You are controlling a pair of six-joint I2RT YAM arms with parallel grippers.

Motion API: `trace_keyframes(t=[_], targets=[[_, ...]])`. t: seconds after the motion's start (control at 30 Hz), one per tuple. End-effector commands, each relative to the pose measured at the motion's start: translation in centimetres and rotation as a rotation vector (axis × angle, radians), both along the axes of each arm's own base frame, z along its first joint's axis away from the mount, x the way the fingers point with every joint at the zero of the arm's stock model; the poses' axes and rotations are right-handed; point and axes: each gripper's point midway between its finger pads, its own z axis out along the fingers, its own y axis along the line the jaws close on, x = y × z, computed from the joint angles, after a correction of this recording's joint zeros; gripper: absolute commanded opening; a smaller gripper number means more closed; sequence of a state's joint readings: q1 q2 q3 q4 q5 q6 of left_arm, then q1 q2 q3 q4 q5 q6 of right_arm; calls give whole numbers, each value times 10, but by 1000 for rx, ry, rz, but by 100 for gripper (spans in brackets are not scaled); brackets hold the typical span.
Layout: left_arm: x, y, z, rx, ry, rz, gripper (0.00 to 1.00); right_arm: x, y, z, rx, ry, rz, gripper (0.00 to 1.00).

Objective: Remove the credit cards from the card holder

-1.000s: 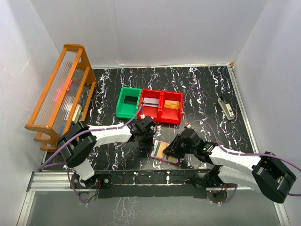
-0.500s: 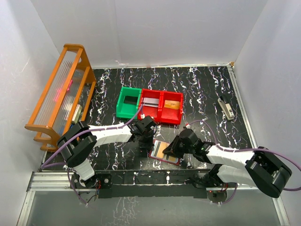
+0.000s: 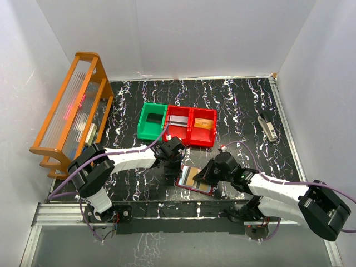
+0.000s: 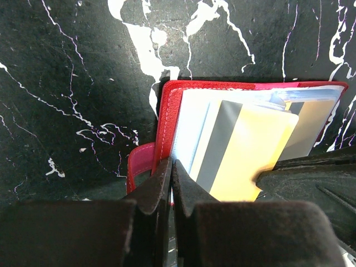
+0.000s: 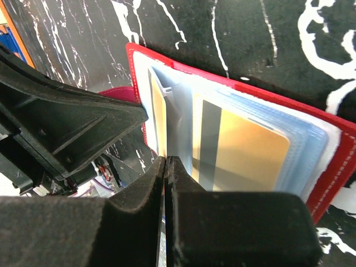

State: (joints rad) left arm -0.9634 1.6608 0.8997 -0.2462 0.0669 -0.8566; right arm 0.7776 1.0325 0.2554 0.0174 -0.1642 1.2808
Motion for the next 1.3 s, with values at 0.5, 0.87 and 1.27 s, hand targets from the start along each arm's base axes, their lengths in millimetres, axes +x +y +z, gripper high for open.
trace_keyframes(t=[0.5, 0.87, 1.27], targets=[[-24, 36, -30, 148, 67, 6, 0, -8, -15, -3, 7, 27, 43, 1], [-24, 32, -30, 130, 73, 2, 0, -10, -13, -5, 59, 44, 64, 7], [-23, 26, -28, 113, 76, -7, 0, 2, -9, 9, 156, -24, 1, 29]])
